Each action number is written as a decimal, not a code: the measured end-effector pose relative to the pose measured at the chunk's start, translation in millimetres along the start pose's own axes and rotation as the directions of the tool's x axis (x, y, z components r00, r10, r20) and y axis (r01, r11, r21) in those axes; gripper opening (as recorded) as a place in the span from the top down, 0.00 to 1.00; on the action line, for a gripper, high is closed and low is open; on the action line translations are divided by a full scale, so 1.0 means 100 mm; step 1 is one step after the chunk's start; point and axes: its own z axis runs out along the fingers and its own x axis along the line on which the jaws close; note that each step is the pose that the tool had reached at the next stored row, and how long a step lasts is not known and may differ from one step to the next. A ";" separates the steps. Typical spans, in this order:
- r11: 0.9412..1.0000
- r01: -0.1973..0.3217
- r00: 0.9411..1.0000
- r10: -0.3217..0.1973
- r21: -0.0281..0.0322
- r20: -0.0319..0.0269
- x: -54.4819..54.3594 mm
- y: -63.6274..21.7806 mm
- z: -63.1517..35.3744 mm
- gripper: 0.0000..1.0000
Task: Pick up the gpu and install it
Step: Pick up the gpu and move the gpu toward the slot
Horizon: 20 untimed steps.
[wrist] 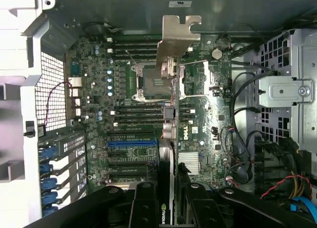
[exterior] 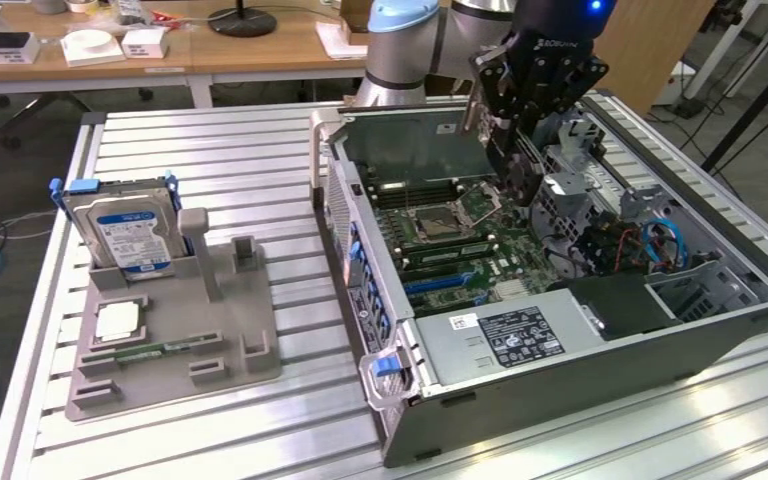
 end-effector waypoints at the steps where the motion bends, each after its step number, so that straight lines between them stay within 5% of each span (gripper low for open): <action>1: 1.000 0.000 1.000 0.000 0.000 0.000 0.00 0.000 0.000 0.74; 20: 1.000 0.000 1.000 0.000 0.000 0.000 -0.08 0.004 0.002 0.74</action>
